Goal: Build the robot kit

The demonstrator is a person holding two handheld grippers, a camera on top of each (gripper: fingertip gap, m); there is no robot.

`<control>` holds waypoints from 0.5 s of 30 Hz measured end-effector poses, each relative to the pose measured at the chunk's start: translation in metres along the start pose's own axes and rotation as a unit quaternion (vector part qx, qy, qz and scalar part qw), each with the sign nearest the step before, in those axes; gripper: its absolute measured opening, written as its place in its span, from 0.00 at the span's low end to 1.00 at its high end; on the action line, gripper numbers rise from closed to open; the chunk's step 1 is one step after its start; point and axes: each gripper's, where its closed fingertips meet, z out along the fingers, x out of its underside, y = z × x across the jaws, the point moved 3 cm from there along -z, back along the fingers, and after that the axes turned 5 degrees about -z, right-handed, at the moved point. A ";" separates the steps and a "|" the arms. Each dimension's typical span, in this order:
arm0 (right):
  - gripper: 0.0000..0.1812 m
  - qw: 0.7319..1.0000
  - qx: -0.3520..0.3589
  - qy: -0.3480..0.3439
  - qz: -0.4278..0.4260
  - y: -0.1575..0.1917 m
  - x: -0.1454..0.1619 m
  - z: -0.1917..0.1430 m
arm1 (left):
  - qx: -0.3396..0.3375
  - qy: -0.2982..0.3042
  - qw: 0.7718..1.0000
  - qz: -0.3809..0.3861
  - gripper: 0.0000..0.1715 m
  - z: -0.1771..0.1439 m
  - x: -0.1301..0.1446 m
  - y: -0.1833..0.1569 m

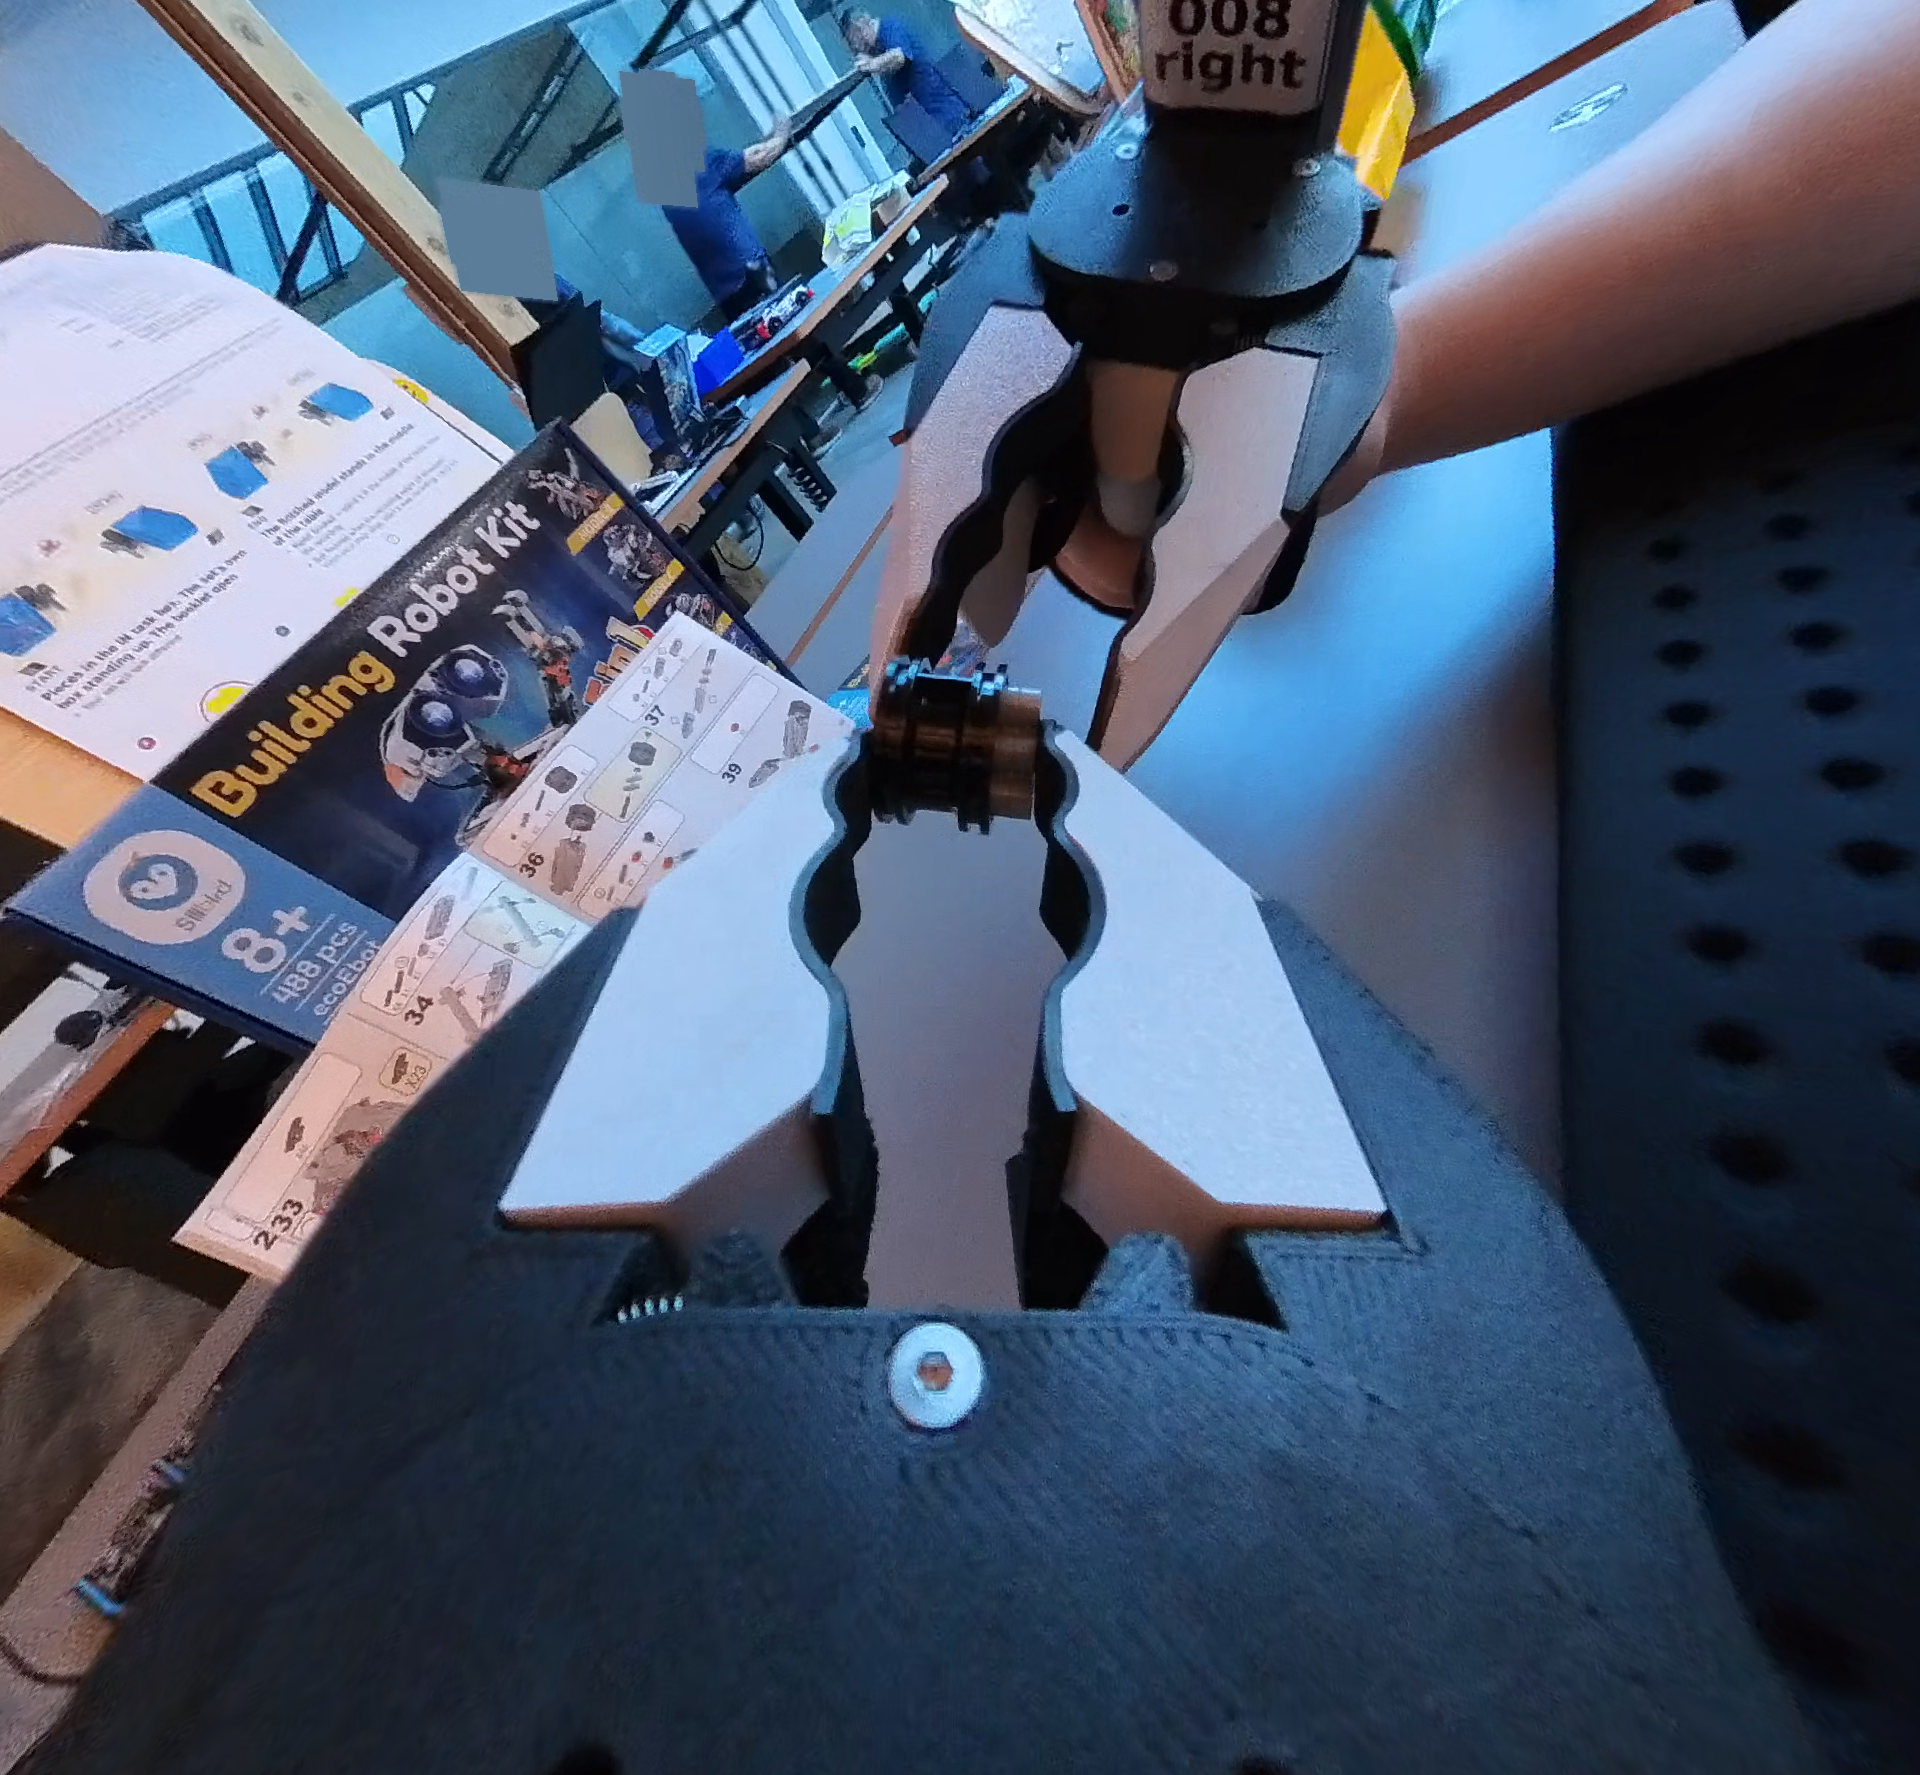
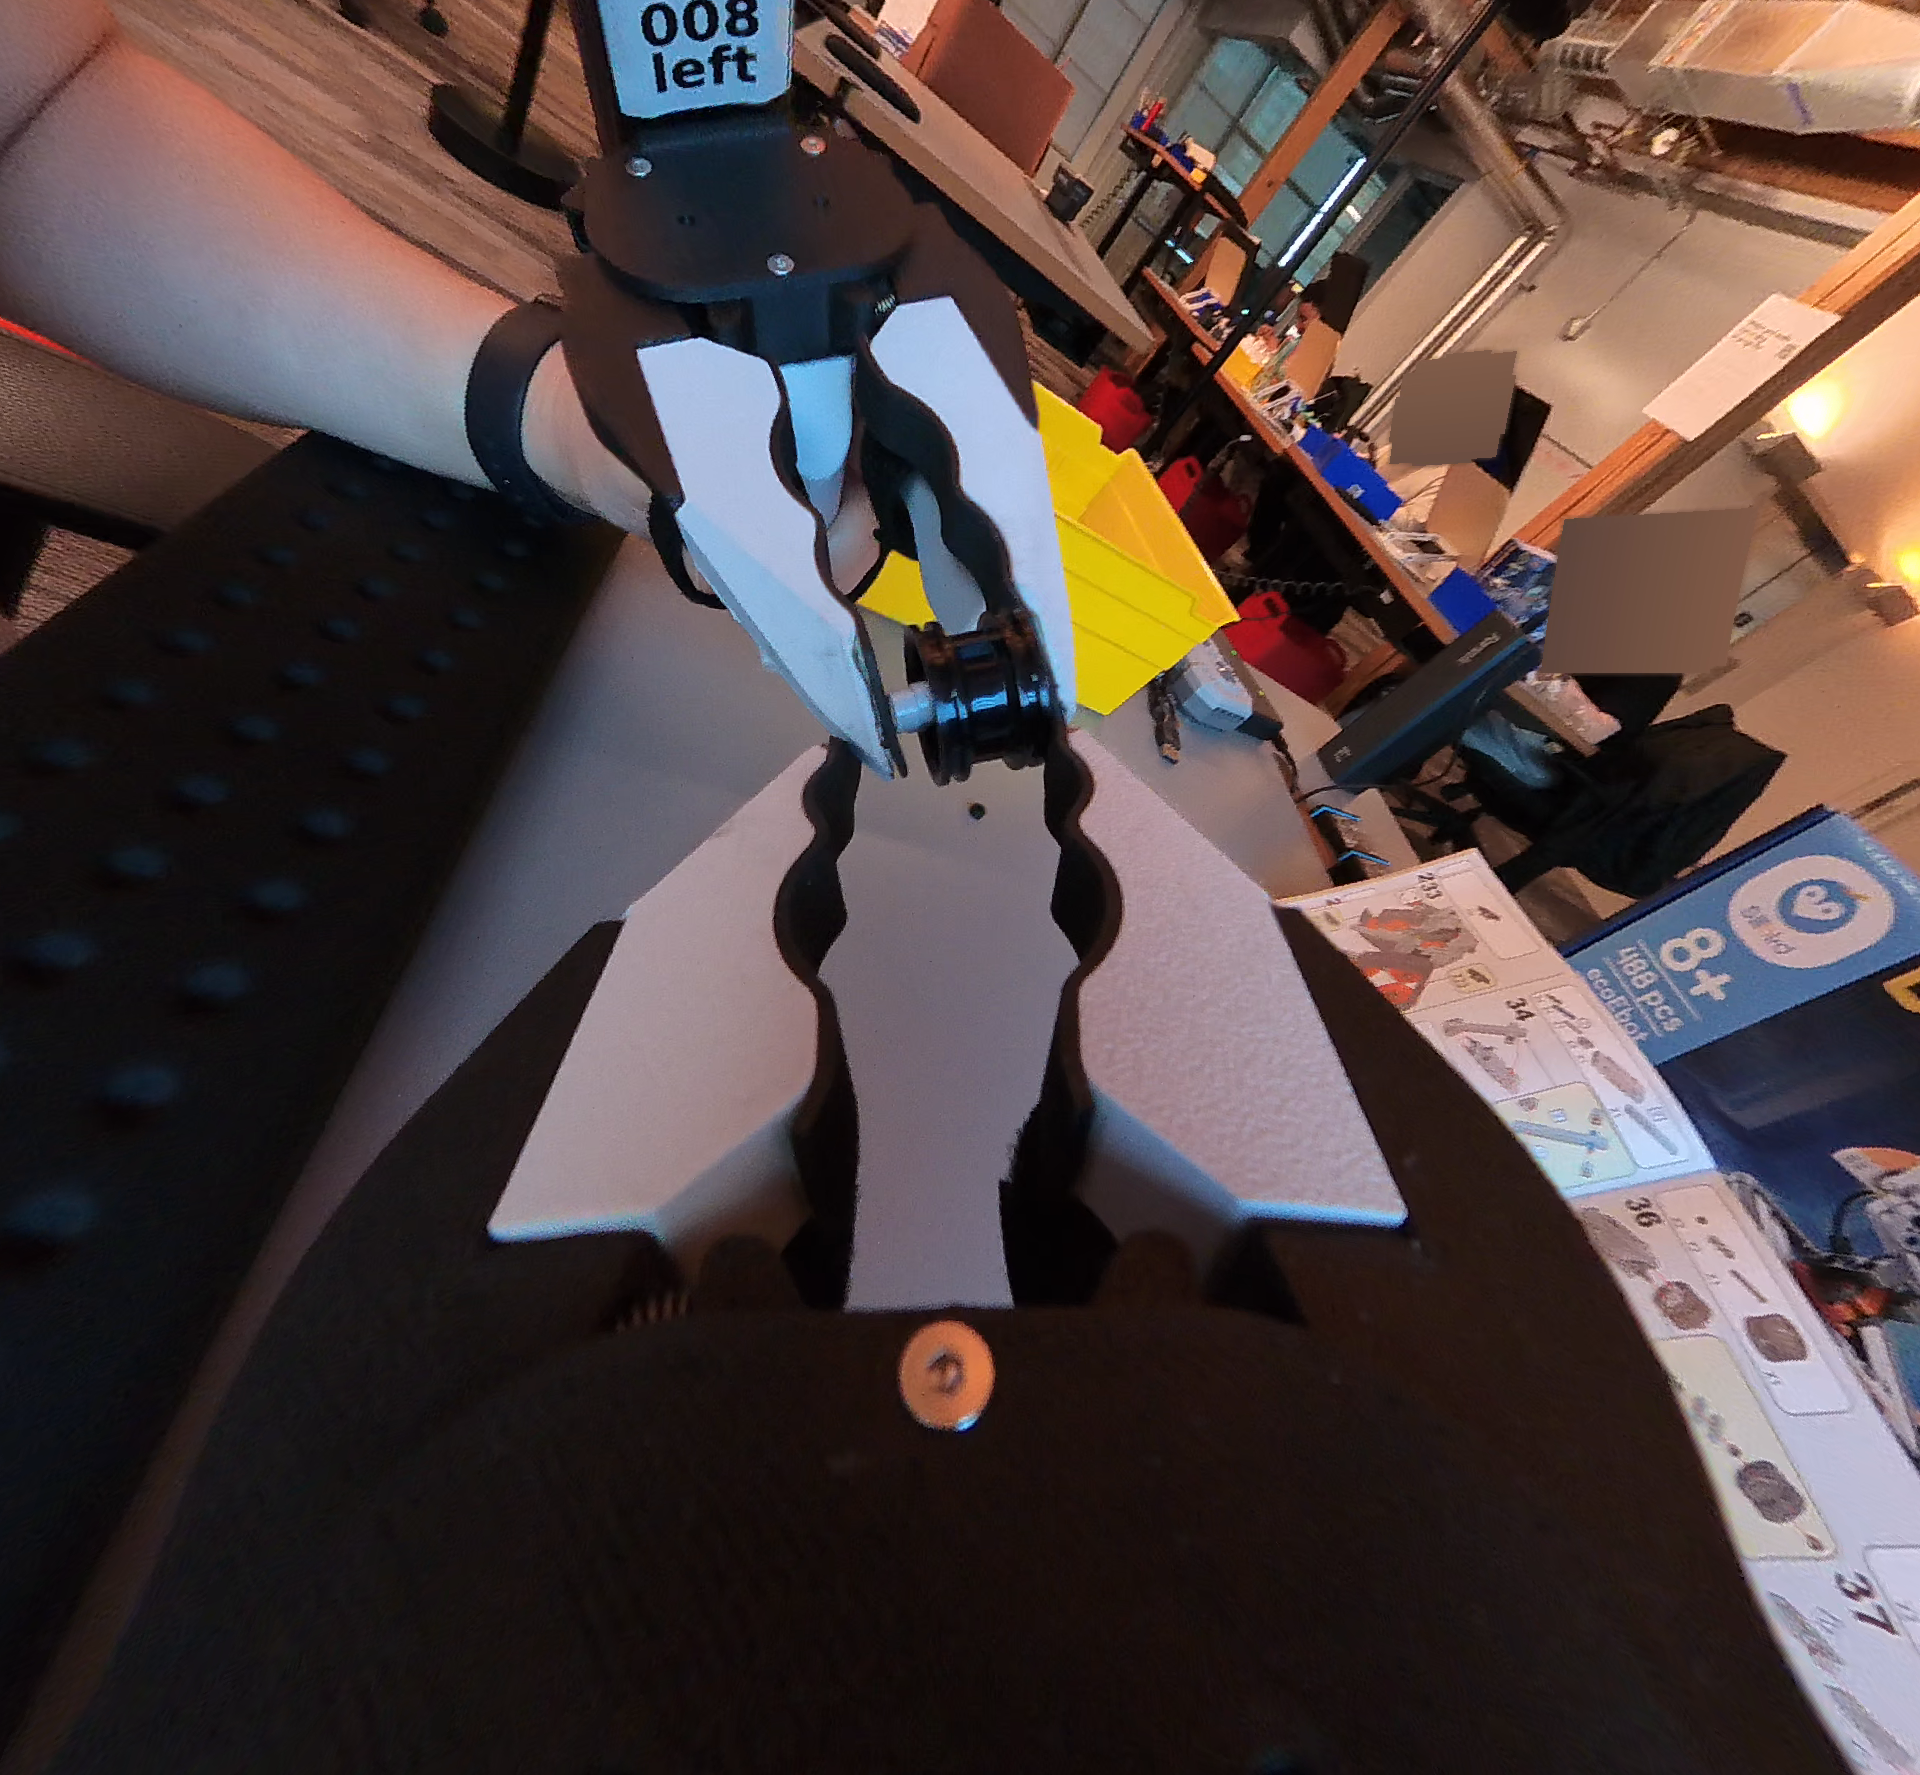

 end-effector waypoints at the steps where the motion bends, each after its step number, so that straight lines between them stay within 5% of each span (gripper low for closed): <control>1: 0.20 1.000 -0.003 -0.002 0.004 0.000 0.001 0.000 | 0.001 0.003 1.000 -0.001 0.18 0.000 0.000 0.000; 15: 0.19 0.999 -0.040 -0.007 0.010 0.002 0.007 -0.004 | 0.000 -0.003 1.000 -0.003 0.18 0.004 0.004 -0.006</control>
